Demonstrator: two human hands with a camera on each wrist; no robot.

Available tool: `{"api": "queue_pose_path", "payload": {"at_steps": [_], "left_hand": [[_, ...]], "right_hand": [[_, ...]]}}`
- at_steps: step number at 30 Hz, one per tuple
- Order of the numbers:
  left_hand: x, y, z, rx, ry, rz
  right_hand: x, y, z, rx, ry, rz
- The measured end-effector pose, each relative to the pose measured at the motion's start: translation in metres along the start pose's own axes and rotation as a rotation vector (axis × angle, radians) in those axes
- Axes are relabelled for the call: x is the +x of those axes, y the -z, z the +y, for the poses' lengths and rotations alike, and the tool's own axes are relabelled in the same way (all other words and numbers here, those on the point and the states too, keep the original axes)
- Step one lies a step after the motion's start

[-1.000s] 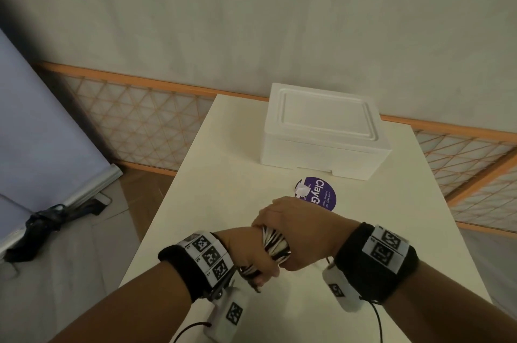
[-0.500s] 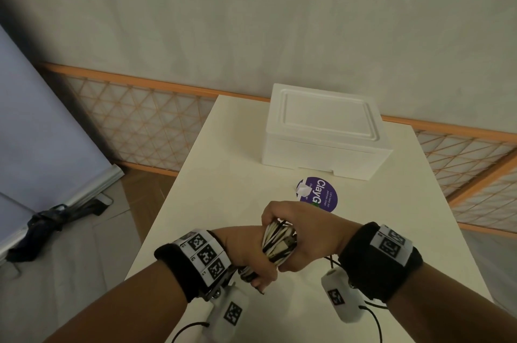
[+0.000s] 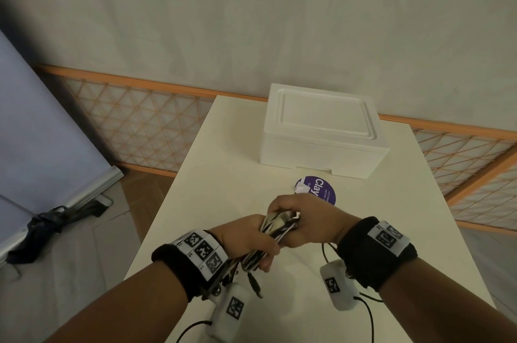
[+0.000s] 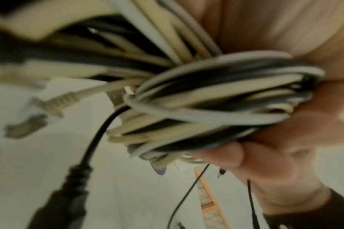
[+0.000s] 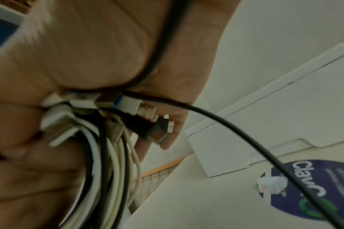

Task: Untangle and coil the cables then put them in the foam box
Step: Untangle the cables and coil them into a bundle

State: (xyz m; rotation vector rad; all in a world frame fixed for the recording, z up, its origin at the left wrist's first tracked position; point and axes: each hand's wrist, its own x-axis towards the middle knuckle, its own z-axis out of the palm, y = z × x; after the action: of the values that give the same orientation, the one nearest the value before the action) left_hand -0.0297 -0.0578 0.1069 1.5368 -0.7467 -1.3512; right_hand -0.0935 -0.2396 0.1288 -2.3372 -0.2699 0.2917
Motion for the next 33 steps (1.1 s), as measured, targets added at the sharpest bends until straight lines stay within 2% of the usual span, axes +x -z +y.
{"api": "queue_pose_path", "payload": {"at_steps": [2, 7, 9, 12, 15, 17, 20, 25, 27, 31, 33], "left_hand": [[0.0, 0.003, -0.003, -0.049, -0.011, 0.031], [0.002, 0.004, -0.01, -0.172, -0.019, 0.085], [0.003, 0.005, -0.01, -0.163, -0.018, 0.084], [0.002, 0.008, -0.013, -0.191, -0.017, 0.067], [0.003, 0.007, -0.018, -0.166, 0.002, 0.022], [0.005, 0.005, -0.018, -0.173, 0.008, 0.011], [0.004, 0.003, -0.012, -0.114, -0.022, -0.017], [-0.006, 0.003, -0.005, -0.193, -0.146, -0.01], [-0.01, 0.005, -0.003, -0.275, -0.205, -0.029], [-0.012, 0.01, 0.005, -0.502, -0.427, -0.148], [-0.009, 0.015, 0.012, -0.608, -0.499, -0.201]], "right_hand": [[-0.003, 0.001, -0.002, -0.111, 0.01, 0.024], [-0.006, -0.014, 0.0, -0.647, 0.144, 0.133], [-0.005, -0.015, 0.0, -0.703, 0.135, 0.15], [-0.001, -0.007, -0.008, -0.741, 0.066, 0.042], [0.003, 0.002, -0.012, -0.838, 0.139, 0.017], [0.005, 0.005, -0.009, -0.895, 0.199, 0.071], [0.01, 0.004, -0.002, -0.868, 0.24, 0.228], [0.017, -0.008, 0.003, -0.47, 0.242, 0.351], [0.016, -0.01, 0.002, -0.392, 0.179, 0.369], [0.008, -0.014, 0.021, -0.348, -0.246, 0.393], [0.003, -0.024, 0.029, -0.407, -0.36, 0.324]]}}
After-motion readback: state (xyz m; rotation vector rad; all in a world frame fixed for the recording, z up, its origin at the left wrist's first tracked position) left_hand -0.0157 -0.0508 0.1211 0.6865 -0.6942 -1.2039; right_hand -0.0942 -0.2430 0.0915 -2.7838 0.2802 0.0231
